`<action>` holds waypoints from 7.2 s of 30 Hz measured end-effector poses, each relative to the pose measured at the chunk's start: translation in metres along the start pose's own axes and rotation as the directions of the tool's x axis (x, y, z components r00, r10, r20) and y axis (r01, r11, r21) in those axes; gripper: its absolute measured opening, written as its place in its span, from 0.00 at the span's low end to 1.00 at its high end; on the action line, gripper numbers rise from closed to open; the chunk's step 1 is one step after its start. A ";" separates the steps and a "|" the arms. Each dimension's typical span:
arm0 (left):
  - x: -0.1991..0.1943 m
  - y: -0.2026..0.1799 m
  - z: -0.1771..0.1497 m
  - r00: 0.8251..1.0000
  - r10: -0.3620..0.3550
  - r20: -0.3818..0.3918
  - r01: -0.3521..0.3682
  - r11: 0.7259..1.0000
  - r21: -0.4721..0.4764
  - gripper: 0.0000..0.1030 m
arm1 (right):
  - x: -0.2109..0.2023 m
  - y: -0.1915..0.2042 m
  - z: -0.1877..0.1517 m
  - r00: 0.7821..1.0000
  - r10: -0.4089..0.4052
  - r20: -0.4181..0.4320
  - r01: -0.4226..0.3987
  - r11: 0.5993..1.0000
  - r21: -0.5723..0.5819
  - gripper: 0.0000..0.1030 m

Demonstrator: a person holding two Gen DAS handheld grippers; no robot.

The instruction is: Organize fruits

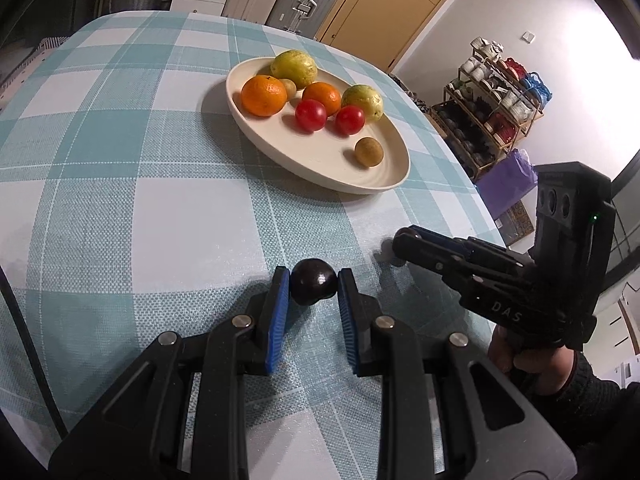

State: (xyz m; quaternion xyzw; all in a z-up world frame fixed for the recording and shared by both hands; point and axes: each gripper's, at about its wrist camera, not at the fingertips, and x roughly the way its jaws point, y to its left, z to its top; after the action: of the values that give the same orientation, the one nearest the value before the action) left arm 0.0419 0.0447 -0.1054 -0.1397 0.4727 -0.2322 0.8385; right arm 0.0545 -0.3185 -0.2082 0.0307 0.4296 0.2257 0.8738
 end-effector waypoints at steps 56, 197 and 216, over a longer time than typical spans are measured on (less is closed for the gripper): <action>0.048 0.002 0.120 0.996 0.007 0.088 -0.002 0.998 -0.057 0.21 | 0.026 -0.013 0.101 0.988 0.134 0.072 -0.133 0.991 -0.025 0.25; -0.073 -0.042 -0.018 0.636 0.401 0.660 -0.523 0.852 -0.014 0.99 | -0.096 -0.006 -0.014 0.782 -0.231 0.579 0.314 0.948 -0.046 1.00; -0.073 -0.042 -0.018 0.636 0.401 0.660 -0.523 0.852 -0.014 0.99 | -0.095 -0.007 -0.014 0.782 -0.230 0.579 0.313 0.949 -0.046 1.00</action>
State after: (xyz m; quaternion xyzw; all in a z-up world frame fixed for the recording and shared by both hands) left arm -0.0167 0.0464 -0.0424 -0.0087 0.1546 0.0116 0.9879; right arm -0.0036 -0.3663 -0.1484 -0.0274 0.1336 0.1074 0.9848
